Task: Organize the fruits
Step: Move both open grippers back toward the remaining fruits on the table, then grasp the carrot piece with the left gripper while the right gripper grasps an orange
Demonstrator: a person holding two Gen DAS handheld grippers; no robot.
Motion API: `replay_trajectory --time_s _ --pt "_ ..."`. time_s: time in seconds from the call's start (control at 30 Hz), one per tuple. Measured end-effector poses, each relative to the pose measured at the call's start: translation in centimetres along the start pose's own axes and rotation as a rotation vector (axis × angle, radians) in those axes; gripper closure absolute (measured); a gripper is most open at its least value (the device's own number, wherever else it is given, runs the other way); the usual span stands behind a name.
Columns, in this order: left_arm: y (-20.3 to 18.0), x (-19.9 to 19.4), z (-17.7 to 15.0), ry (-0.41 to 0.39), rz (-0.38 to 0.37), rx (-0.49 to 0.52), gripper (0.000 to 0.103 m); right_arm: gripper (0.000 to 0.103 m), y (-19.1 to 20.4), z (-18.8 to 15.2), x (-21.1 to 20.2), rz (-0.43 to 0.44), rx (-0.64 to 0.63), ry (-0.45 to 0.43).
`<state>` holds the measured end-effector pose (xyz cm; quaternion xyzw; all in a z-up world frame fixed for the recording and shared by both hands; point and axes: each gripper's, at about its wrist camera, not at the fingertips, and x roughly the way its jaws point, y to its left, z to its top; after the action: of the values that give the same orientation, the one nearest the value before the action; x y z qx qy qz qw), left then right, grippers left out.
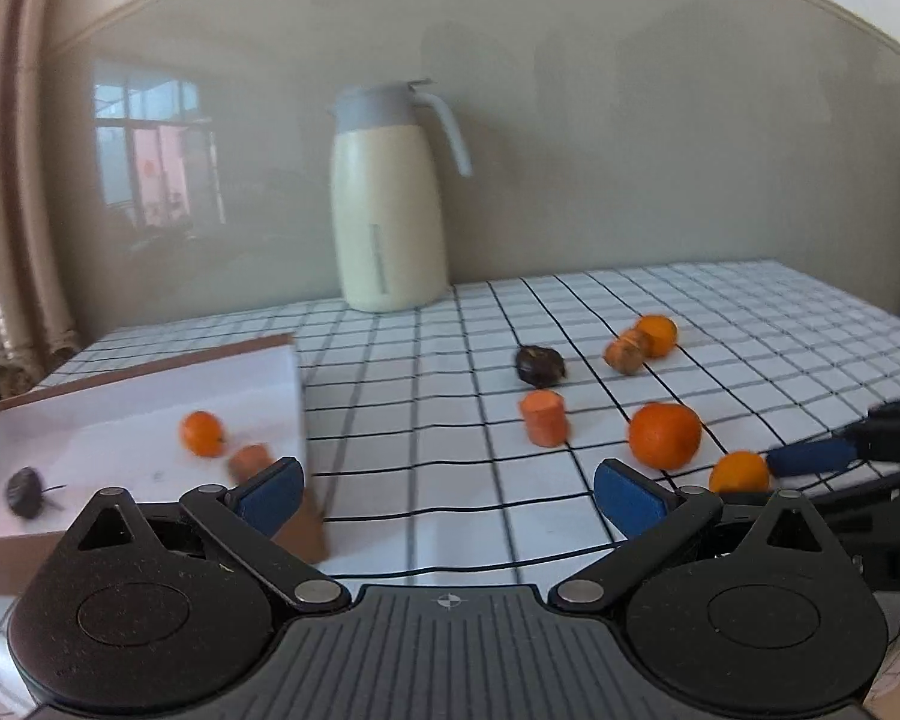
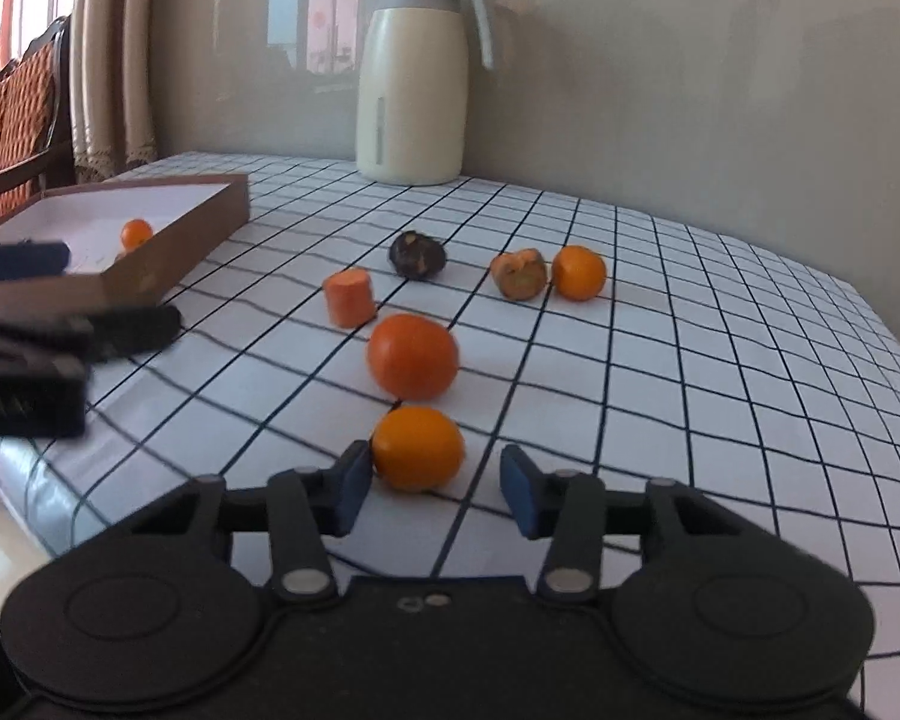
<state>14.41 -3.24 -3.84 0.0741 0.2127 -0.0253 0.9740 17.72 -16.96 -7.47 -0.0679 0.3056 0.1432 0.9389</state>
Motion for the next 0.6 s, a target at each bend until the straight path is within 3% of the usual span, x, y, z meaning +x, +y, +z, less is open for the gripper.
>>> replay_trajectory --time_s 0.03,0.1,0.17,0.27,0.6 --pt "-0.5 0.5 0.1 0.005 -0.005 0.009 0.001 0.068 -0.3 0.2 0.3 0.001 0.010 0.000" --pt "-1.4 1.7 0.2 0.025 -0.015 0.024 0.022 0.070 -0.7 0.6 0.9 0.003 0.026 -0.002" --pt "-1.9 3.2 0.4 0.063 -0.038 0.023 0.034 0.078 -1.0 0.9 1.2 0.009 0.036 -0.006" --pt "-2.5 4.8 0.4 0.092 -0.059 0.010 0.050 0.080 -1.3 1.2 1.6 0.007 0.034 -0.017" --pt "-3.7 8.3 1.7 0.110 -0.110 -0.033 0.053 0.078 -1.5 0.0 0.5 0.013 0.044 0.005"
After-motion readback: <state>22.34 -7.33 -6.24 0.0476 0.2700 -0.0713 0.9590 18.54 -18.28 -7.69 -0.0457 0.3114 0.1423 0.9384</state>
